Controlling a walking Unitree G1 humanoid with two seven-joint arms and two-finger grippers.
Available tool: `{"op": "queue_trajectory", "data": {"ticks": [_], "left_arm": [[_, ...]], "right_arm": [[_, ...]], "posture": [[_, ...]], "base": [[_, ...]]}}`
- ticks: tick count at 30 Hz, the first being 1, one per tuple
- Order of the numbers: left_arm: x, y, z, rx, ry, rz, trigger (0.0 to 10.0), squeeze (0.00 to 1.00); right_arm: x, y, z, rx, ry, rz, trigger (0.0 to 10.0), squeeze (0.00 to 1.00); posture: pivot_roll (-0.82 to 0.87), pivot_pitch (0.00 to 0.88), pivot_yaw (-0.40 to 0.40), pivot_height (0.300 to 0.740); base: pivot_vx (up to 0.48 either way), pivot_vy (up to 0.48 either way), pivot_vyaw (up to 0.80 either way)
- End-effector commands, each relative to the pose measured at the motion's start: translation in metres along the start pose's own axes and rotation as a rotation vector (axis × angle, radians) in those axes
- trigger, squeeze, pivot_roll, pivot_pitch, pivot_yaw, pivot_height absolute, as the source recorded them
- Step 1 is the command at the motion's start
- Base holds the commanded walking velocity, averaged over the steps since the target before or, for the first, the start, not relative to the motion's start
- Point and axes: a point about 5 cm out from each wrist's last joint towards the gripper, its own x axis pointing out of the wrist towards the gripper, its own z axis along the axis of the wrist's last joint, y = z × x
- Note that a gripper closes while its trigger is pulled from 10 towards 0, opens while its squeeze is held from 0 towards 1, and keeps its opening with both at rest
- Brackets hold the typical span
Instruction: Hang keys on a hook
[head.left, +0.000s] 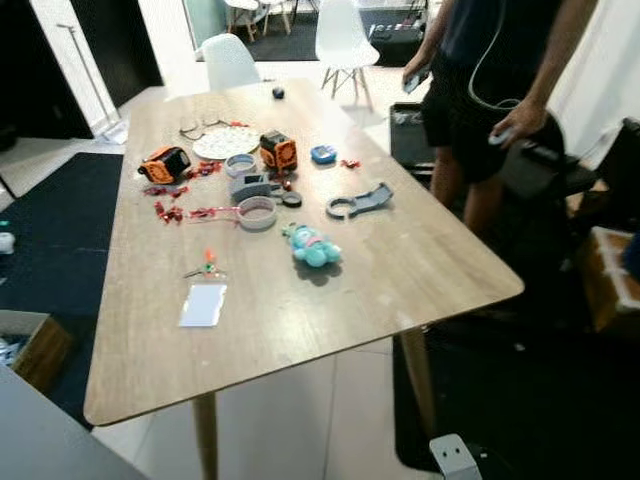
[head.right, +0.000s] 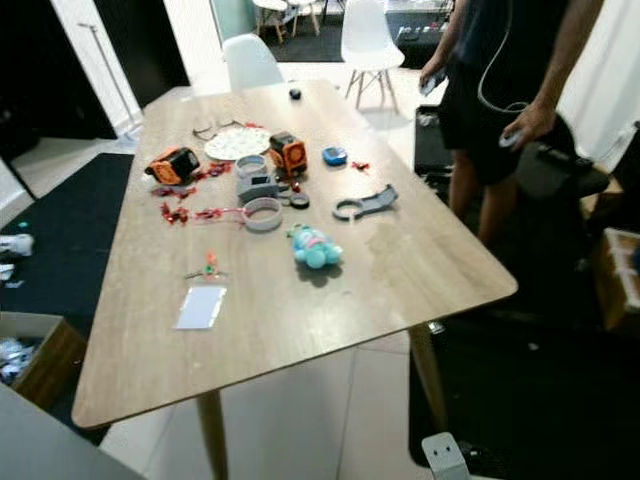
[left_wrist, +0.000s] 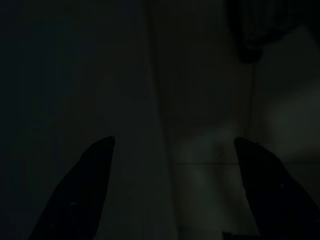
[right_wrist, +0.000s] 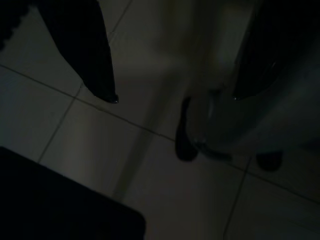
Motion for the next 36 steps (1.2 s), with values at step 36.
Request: {"op": "queue_trajectory", "data": {"ticks": [36], "left_arm": [[0.000, 0.000, -0.002, 0.054, 0.015, -0.025, 10.0, 0.00]], "right_arm": [[-0.088, -0.214, 0.103, 0.264, -0.406, -0.765, 10.0, 0.00]], "posture": [[-0.14, 0.000, 0.111, 0.740]], "base": [[0.000, 0.000, 0.00]]}}
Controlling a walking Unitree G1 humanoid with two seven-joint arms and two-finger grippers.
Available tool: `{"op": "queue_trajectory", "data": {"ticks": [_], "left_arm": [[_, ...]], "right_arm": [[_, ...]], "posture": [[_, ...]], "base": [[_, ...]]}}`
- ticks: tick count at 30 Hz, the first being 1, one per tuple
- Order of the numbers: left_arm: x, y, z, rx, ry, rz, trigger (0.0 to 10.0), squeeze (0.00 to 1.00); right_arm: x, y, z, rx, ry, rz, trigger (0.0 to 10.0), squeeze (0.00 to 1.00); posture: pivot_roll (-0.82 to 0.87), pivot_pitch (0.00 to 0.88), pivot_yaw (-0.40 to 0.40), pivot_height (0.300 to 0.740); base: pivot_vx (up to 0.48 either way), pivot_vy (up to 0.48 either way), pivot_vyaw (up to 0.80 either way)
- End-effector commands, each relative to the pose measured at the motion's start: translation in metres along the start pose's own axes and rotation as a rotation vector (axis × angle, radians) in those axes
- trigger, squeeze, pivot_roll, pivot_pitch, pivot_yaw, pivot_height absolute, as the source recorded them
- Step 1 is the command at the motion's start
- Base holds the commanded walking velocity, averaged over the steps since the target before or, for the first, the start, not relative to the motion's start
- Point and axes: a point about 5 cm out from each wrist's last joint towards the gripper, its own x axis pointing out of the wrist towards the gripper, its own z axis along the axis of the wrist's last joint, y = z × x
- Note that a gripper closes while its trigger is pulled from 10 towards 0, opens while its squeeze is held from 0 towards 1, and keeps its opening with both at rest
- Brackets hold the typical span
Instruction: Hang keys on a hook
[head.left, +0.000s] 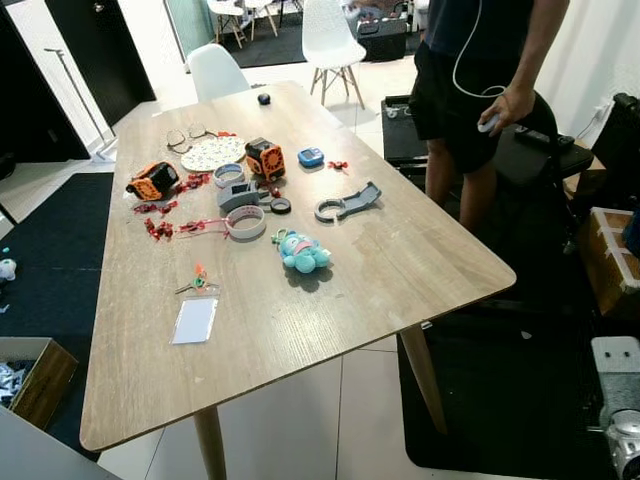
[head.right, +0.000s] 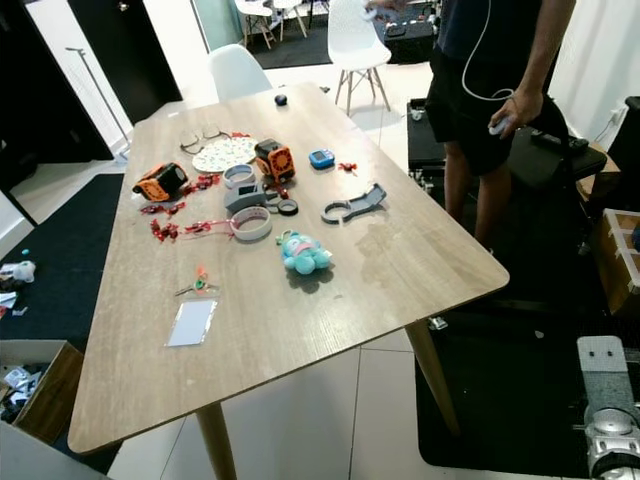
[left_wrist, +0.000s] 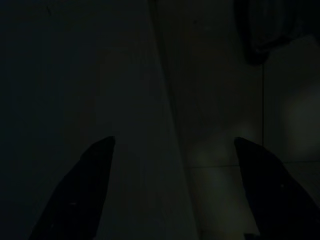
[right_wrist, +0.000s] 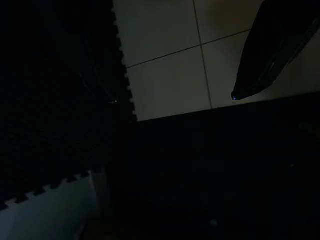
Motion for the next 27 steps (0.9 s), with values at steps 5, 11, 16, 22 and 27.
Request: {"op": "queue_trajectory", "data": {"ticks": [5, 11, 16, 22, 27], "left_arm": [[-0.001, 0.003, -0.002, 0.029, 0.011, -0.001, 10.0, 0.00], [-0.001, 0.003, -0.002, 0.033, 0.011, -0.002, 10.0, 0.00], [-0.001, 0.003, -0.002, 0.034, 0.011, -0.003, 10.0, 0.00], [-0.001, 0.003, -0.002, 0.040, 0.014, -0.005, 10.0, 0.00], [-0.001, 0.003, -0.001, 0.045, 0.013, -0.007, 10.0, 0.00]], "right_arm": [[-0.005, -0.012, 0.110, 0.172, -0.455, 0.066, 10.0, 0.00], [-0.026, 0.010, 0.168, 0.209, -0.702, 0.279, 10.0, 0.00], [-0.054, 0.046, 0.204, 0.185, -0.877, 0.509, 10.0, 0.00], [-0.086, 0.096, 0.227, 0.142, -0.971, 0.711, 10.0, 0.00], [-0.104, 0.131, 0.234, 0.111, -0.967, 0.823, 10.0, 0.43]], "posture": [[-0.15, 0.000, 0.113, 0.740], [-0.15, 0.000, 0.113, 0.740], [-0.15, 0.000, 0.114, 0.740], [-0.15, 0.000, 0.114, 0.740], [-0.15, 0.000, 0.117, 0.740]], "base": [[0.000, 0.000, 0.00], [0.000, 0.000, 0.00], [0.000, 0.000, 0.00], [0.000, 0.000, 0.00], [0.000, 0.000, 0.00]]}}
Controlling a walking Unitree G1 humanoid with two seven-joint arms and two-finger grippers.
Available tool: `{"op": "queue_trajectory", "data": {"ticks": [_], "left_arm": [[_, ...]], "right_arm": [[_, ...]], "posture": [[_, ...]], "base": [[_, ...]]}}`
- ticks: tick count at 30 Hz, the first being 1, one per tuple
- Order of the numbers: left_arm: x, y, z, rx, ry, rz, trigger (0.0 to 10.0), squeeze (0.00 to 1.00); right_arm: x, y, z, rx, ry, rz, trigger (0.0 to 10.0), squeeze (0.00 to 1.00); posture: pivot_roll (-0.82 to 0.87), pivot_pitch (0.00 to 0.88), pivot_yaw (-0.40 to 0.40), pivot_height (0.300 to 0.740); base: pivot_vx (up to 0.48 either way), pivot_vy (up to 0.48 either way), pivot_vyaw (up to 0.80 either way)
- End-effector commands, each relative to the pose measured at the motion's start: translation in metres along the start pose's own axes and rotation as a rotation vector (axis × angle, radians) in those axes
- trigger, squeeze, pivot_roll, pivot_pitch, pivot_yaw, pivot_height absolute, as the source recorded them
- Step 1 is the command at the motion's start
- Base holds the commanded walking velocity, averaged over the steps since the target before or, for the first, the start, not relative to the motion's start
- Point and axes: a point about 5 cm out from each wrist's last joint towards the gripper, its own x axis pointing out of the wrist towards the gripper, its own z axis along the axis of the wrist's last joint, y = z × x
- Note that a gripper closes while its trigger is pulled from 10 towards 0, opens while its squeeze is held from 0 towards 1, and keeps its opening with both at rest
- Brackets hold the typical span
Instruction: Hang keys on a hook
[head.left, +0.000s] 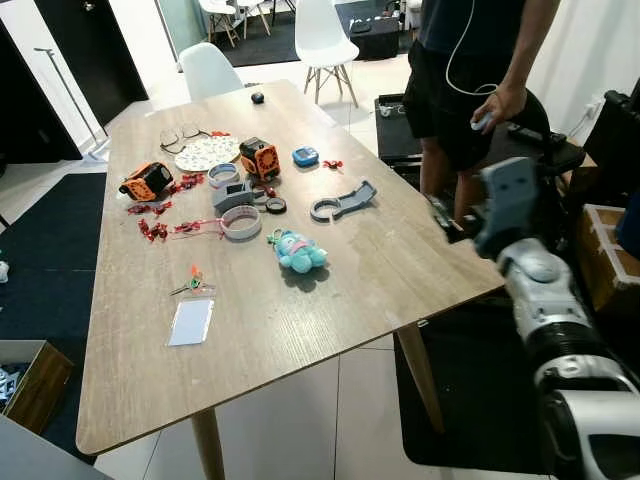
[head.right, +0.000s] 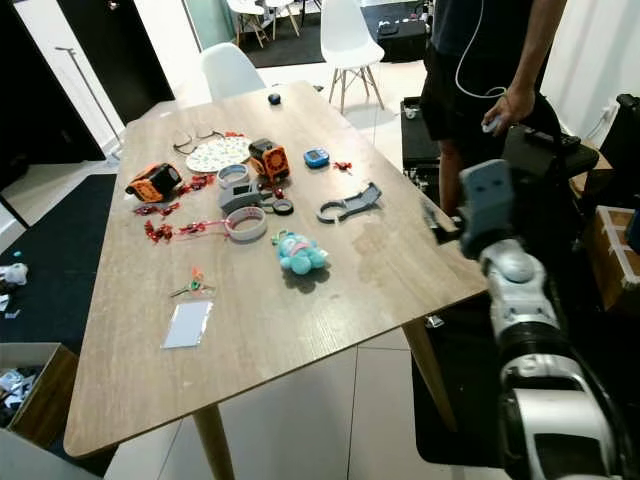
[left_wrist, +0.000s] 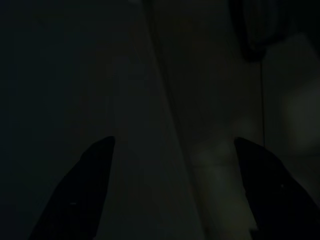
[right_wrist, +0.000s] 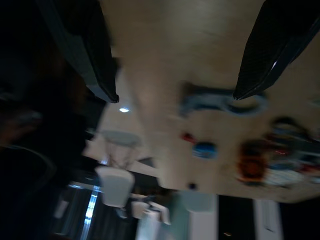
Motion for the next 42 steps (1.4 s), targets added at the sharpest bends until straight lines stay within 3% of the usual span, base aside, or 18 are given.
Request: {"op": "queue_trajectory", "data": {"ticks": [1, 3, 4, 5, 9, 10, 11, 16, 17, 36, 42], "left_arm": [[-0.001, 0.004, -0.003, 0.019, 0.011, 0.006, 10.0, 0.00], [-0.001, 0.004, -0.002, 0.020, 0.011, 0.006, 10.0, 0.00], [-0.001, 0.004, -0.002, 0.018, 0.010, 0.006, 10.0, 0.00], [-0.001, 0.004, -0.002, 0.018, 0.010, 0.006, 10.0, 0.00], [-0.001, 0.003, -0.002, 0.013, 0.010, 0.005, 10.0, 0.00], [-0.001, 0.003, -0.002, 0.013, 0.010, 0.005, 10.0, 0.00], [-0.001, 0.003, -0.002, 0.012, 0.013, 0.005, 10.0, 0.00], [-0.001, 0.002, -0.003, 0.012, 0.015, 0.004, 10.0, 0.00], [-0.001, 0.002, -0.003, 0.012, 0.015, 0.004, 10.0, 0.00], [-0.001, 0.003, -0.001, 0.022, 0.012, -0.003, 10.0, 0.00], [-0.001, 0.003, -0.001, 0.020, 0.013, -0.006, 10.0, 0.00]], "right_arm": [[0.006, 0.017, -0.004, -0.017, 0.032, 0.069, 10.0, 1.00], [0.008, 0.025, -0.006, -0.023, 0.045, 0.100, 10.0, 1.00], [0.011, 0.054, -0.016, -0.045, 0.091, 0.200, 10.0, 1.00], [0.011, 0.054, -0.016, -0.045, 0.091, 0.200, 10.0, 1.00], [0.013, 0.087, -0.022, -0.057, 0.118, 0.293, 10.0, 1.00], [0.013, 0.087, -0.022, -0.057, 0.118, 0.293, 10.0, 1.00], [0.014, 0.098, -0.022, -0.064, 0.119, 0.328, 10.0, 0.32], [0.016, 0.106, -0.020, -0.053, 0.114, 0.362, 10.0, 0.28], [0.016, 0.106, -0.019, -0.046, 0.112, 0.371, 10.0, 0.00], [0.010, 0.093, -0.024, -0.033, 0.127, 0.353, 10.0, 0.00], [0.007, 0.078, -0.031, -0.083, 0.169, 0.288, 10.0, 0.00]], "posture": [[-0.15, 0.001, 0.113, 0.740], [-0.15, 0.001, 0.113, 0.740], [-0.14, 0.002, 0.112, 0.740], [-0.14, 0.002, 0.112, 0.740], [-0.13, 0.003, 0.109, 0.740], [-0.13, 0.003, 0.109, 0.740], [-0.13, 0.003, 0.104, 0.740], [-0.13, 0.003, 0.101, 0.740], [-0.13, 0.003, 0.101, 0.740], [-0.14, 0.000, 0.111, 0.740], [-0.14, 0.000, 0.112, 0.740]], "base": [[0.000, 0.000, 0.00], [0.000, 0.000, 0.00], [0.000, 0.000, 0.00], [0.000, 0.000, 0.00], [0.000, 0.000, 0.00], [0.000, 0.000, 0.00], [0.000, 0.000, 0.00], [0.000, 0.000, 0.44], [0.000, 0.000, 0.80], [0.000, 0.000, 0.80], [0.000, 0.000, 0.53]]}}
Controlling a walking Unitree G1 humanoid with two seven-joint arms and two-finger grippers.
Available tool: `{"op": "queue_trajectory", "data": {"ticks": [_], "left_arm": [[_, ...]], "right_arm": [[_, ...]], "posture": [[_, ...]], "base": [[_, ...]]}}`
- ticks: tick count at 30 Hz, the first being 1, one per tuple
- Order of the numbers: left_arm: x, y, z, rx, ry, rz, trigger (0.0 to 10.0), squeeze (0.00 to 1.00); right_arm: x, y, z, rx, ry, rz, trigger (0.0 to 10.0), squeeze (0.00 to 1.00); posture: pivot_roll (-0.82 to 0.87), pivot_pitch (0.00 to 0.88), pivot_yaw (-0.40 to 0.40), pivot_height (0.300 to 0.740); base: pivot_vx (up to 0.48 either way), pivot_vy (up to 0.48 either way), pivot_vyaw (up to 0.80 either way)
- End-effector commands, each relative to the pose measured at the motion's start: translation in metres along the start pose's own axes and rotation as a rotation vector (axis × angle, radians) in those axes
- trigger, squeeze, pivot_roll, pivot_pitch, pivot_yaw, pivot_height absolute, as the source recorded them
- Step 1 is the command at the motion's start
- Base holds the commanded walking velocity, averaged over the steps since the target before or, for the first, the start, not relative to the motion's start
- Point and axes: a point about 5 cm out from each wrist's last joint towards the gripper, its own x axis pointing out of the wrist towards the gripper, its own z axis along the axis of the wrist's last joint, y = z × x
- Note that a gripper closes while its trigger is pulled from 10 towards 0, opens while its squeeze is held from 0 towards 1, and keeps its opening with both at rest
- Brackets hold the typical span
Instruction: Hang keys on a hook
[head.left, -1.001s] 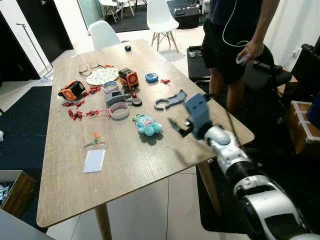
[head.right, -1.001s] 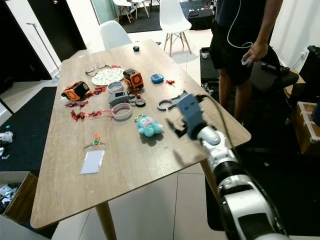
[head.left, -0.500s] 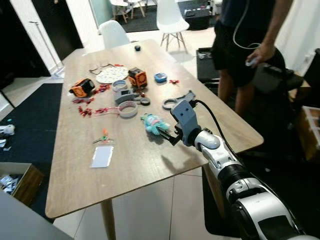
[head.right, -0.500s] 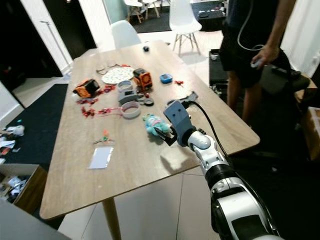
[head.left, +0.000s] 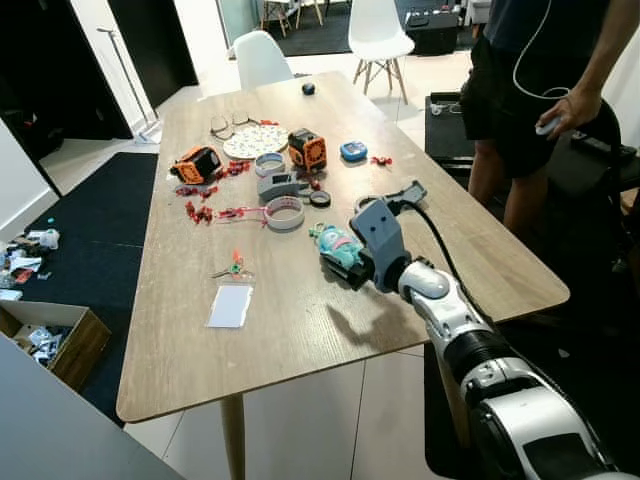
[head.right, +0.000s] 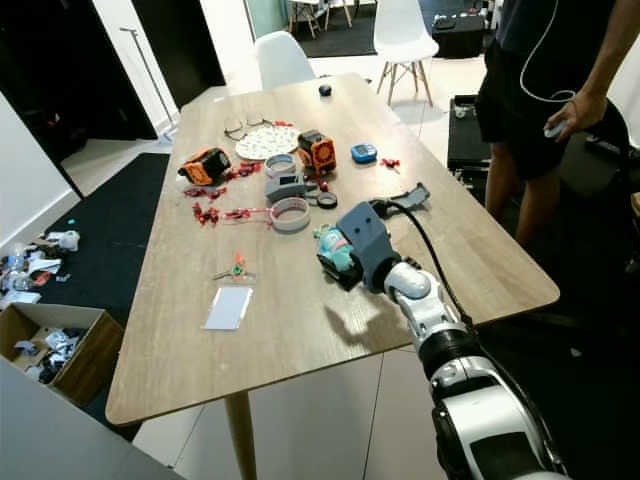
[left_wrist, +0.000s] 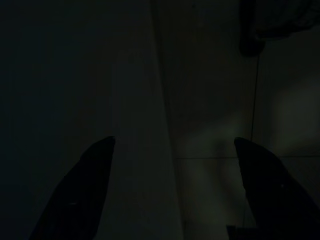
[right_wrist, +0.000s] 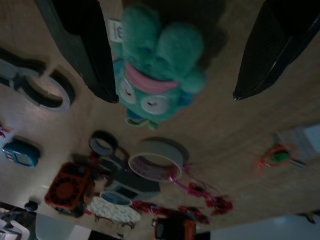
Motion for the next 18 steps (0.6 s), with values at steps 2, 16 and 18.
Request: {"op": "queue_trajectory", "data": {"ticks": [2, 16, 18], "left_arm": [[-0.001, 0.003, -0.004, 0.010, 0.019, 0.002, 10.0, 0.00], [-0.001, 0.002, -0.006, 0.020, 0.024, -0.007, 10.0, 0.00], [-0.001, 0.002, -0.006, 0.021, 0.025, -0.008, 10.0, 0.00]], "right_arm": [[-0.004, -0.010, -0.006, -0.011, 0.045, -0.058, 10.0, 0.00], [-0.006, -0.018, -0.004, 0.057, 0.022, -0.071, 10.0, 1.00], [-0.005, -0.016, -0.005, 0.058, 0.022, -0.061, 10.0, 1.00]], "posture": [[-0.14, 0.005, 0.114, 0.740], [-0.14, 0.035, 0.112, 0.740], [-0.14, 0.040, 0.113, 0.740]], "base": [[0.000, 0.000, 0.00], [0.000, 0.000, 0.00], [0.000, 0.000, 0.00]]}}
